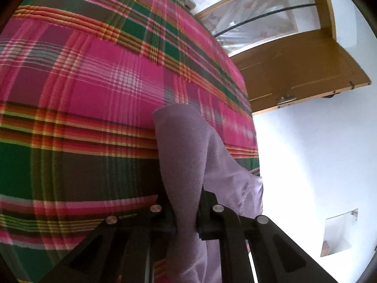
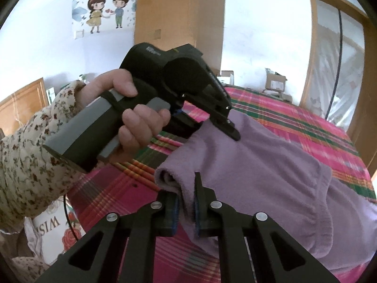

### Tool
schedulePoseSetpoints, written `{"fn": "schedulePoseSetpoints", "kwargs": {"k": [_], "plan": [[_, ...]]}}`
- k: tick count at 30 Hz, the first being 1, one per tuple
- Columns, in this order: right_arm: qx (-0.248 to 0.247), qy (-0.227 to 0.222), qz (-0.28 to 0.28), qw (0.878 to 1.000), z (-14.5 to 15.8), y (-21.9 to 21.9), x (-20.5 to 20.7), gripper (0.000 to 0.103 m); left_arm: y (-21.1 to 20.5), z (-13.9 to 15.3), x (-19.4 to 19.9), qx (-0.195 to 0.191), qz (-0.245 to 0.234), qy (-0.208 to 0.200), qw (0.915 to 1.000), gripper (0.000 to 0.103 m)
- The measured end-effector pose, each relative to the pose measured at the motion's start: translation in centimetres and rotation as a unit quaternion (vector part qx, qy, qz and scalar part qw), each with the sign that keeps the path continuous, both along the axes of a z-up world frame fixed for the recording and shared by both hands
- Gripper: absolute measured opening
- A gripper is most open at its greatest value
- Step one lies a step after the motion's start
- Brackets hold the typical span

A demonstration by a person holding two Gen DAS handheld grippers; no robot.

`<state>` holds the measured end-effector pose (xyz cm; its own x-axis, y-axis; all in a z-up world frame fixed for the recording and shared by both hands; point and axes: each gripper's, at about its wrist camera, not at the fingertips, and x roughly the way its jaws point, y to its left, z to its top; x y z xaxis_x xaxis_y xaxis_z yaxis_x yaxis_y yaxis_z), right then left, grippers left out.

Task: Fold clothes

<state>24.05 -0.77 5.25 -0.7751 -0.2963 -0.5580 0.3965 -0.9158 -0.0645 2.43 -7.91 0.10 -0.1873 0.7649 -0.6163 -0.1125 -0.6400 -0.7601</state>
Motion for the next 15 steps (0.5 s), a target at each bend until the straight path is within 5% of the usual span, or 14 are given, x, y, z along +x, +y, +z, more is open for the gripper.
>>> {"fn": "schedulePoseSetpoints", "kwargs": {"k": [15], "plan": [[0.016, -0.009, 0.088, 0.996, 0.3, -5.4, -0.7, 0.010, -6.2, 0.3, 0.9, -0.014, 0.058, 0.016, 0.9981, 0.011]]}}
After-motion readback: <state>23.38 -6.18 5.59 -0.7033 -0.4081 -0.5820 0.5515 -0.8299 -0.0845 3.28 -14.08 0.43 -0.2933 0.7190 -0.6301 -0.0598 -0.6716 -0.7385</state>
